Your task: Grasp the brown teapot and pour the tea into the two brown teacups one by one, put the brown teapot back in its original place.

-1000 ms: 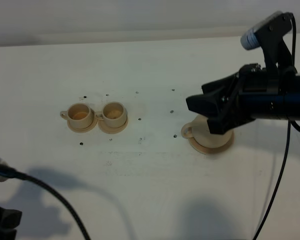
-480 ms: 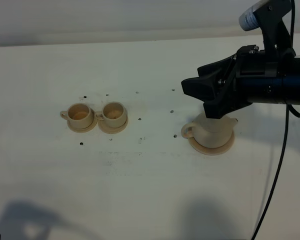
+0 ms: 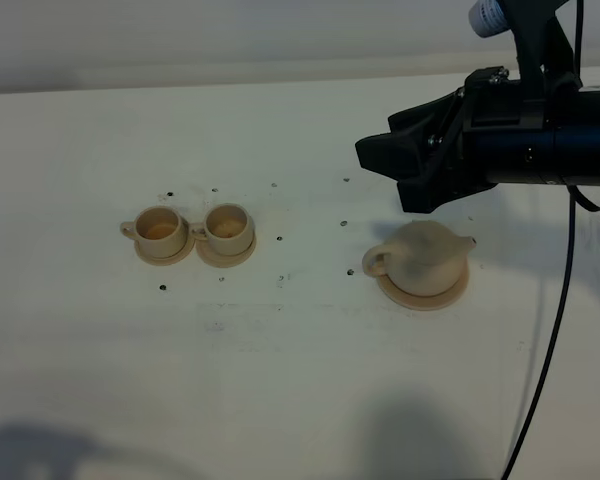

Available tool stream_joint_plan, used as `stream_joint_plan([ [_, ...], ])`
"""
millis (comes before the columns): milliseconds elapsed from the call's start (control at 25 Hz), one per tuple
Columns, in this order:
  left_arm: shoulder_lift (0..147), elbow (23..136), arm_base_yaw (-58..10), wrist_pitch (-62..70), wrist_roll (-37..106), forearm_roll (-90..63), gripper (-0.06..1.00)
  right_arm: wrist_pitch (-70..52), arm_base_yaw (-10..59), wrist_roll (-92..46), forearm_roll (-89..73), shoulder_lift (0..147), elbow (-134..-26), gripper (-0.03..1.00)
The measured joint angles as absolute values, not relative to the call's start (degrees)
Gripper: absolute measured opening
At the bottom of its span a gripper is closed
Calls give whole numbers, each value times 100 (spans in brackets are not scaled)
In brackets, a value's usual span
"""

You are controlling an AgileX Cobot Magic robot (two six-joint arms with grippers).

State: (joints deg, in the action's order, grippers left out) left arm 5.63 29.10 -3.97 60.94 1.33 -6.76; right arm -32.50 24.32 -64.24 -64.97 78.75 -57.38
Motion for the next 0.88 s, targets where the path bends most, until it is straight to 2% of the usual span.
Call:
stream_joint_plan([
  [440, -5, 2905, -235, 6101, 133, -676, 51, -3379, 2432, -5178, -5178, 7975, -6317, 42],
  [880, 0, 2905, -235, 6101, 136, -676, 51, -4499, 2432, -2698, -1646, 8251, -7283, 41],
])
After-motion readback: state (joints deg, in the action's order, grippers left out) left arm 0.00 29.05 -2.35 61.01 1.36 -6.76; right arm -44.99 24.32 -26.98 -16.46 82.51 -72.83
